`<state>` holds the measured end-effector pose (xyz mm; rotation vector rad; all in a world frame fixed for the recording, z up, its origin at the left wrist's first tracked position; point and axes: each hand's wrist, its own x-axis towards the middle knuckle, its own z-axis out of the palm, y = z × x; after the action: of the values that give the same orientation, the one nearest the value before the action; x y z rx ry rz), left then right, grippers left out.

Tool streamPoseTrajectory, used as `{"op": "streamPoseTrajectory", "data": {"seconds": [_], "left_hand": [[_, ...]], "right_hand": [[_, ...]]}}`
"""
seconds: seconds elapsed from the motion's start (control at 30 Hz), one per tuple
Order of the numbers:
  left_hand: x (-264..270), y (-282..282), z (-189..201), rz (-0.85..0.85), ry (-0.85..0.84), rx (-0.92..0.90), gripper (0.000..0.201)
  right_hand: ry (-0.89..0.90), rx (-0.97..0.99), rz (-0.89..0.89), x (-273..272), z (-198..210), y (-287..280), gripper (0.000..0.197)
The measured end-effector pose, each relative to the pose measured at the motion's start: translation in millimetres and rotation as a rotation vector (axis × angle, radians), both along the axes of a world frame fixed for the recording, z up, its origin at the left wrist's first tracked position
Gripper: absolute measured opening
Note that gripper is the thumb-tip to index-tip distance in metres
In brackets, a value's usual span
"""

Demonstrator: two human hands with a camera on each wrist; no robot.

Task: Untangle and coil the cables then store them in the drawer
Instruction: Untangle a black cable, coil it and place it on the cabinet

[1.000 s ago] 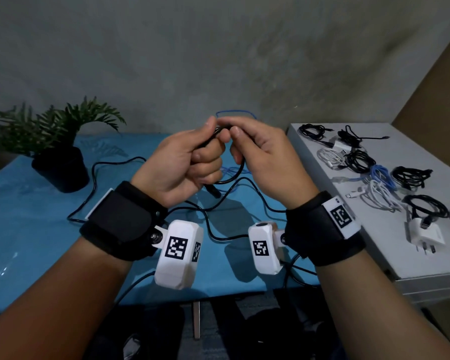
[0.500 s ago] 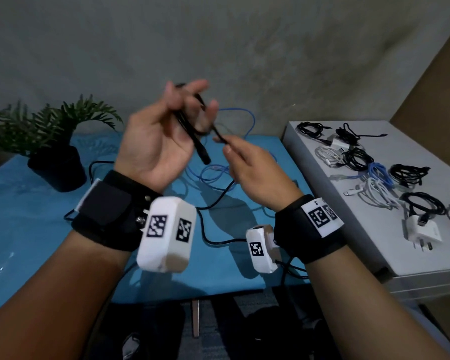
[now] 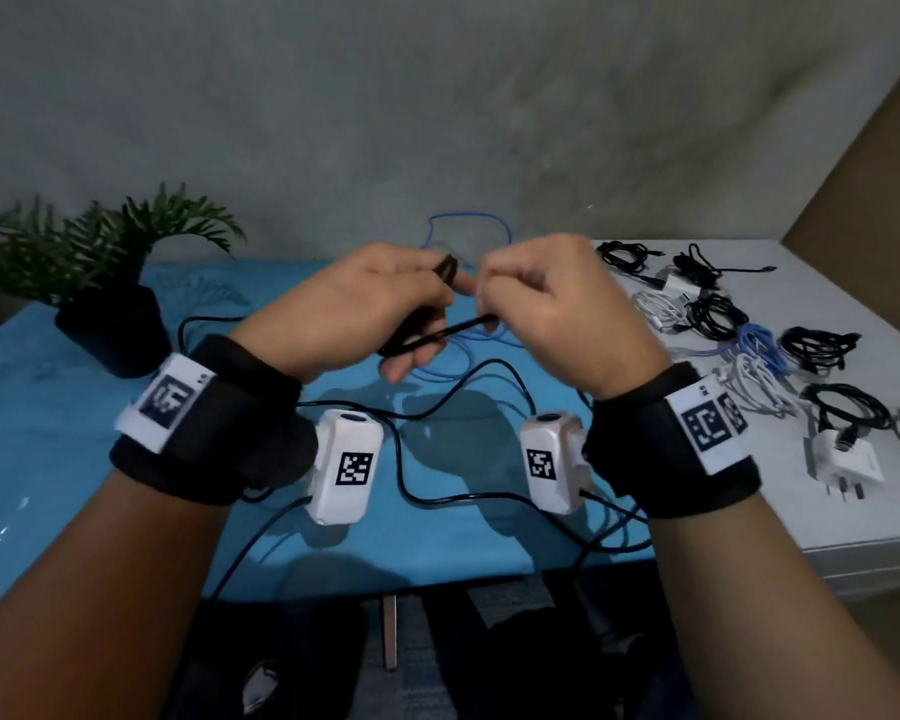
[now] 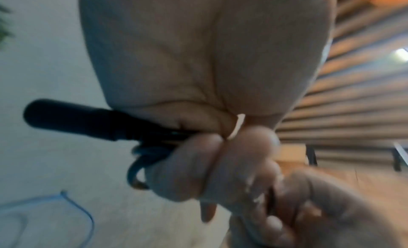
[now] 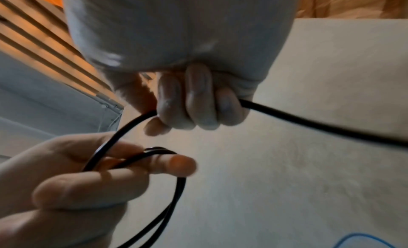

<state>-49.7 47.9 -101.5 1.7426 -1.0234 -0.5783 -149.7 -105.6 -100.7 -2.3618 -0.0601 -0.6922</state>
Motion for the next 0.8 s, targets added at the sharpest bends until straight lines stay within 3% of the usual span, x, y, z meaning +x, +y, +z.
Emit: {"op": "streamPoseTrajectory", "data": {"seconds": [0.17, 0.27, 0.43, 0.67, 0.8], "left_hand": [[-4, 8, 5, -0.264, 0.220, -0.136, 0.038], [-4, 8, 7, -0.288, 0.389, -0.293, 0.030], [-9, 5, 9, -0.274, 0.600, -0.505, 0.031], [-6, -4, 3, -0.164, 0.853, -0.769, 0.046], [0, -3, 3, -0.034, 0.812, -0.868, 0.045]], "right_hand": [[-0.166, 0.185, 0.072, -6, 9, -1, 0.011], [-0.210, 0.188, 0.126, -4, 8, -3, 0.009], [-0.215, 0.193, 0.063, 6, -1, -7, 0.021], [-0.053, 0.207, -0.019, 24, -26, 2, 0.035], [0.193, 0.055, 0.007, 22, -32, 10, 0.023]]}}
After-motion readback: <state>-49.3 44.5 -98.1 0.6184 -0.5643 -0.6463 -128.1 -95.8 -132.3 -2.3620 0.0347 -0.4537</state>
